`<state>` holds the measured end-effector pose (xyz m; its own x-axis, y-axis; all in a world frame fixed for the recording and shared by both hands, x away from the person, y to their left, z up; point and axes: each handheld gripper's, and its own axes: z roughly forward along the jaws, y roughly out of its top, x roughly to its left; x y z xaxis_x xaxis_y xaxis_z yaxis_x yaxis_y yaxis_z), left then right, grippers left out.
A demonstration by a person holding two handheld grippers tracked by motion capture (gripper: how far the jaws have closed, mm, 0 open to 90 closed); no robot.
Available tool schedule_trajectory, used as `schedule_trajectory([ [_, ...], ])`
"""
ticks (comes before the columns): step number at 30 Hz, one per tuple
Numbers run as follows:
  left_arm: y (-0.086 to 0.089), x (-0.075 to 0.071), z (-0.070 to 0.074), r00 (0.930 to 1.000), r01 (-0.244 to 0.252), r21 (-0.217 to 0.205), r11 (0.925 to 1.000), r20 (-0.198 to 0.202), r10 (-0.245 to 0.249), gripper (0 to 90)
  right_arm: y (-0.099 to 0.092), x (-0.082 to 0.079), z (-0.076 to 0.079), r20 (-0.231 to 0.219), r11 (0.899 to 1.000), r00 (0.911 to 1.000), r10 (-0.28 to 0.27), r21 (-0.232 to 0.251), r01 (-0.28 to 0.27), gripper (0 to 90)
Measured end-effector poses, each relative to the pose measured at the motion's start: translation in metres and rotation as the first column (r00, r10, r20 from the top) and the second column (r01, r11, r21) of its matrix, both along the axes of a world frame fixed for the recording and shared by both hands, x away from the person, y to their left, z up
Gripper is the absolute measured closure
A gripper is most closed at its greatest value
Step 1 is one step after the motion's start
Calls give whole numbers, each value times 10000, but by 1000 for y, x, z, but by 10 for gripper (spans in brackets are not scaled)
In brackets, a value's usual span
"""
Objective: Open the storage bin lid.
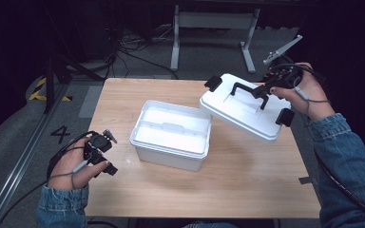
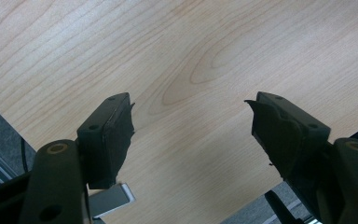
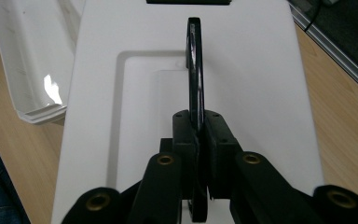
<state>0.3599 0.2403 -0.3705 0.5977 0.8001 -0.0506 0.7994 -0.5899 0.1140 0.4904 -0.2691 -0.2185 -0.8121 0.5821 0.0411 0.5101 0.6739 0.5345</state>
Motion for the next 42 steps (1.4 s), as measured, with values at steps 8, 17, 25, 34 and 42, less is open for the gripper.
schedule_trajectory([
  [8, 0, 1, 0, 10000, -14, 15, 10000, 4, 14, 298, -24, 8, -13, -35, 9984, 9985, -550, -166, 549, 852],
  [17, 0, 1, -1, 10000, 0, 24, 10000, 6, 0, 300, -40, 21, -37, -82, 9950, 9957, -922, -403, 917, 852],
  [25, 0, 1, -3, 10000, -83, 49, 10000, -16, 83, 296, -46, 33, -70, -428, 9912, 9913, -1241, -516, 1219, 852],
  [34, 1, 1, -3, 10000, -38, 53, 10000, -17, 38, 295, -50, 40, -106, -637, 9891, 9880, -1404, -537, 1371, 852],
  [42, 1, 1, -3, 10000, -57, 69, 10000, -20, 57, 295, -51, 42, -129, -826, 9900, 9872, -1364, -469, 1328, 852],
])
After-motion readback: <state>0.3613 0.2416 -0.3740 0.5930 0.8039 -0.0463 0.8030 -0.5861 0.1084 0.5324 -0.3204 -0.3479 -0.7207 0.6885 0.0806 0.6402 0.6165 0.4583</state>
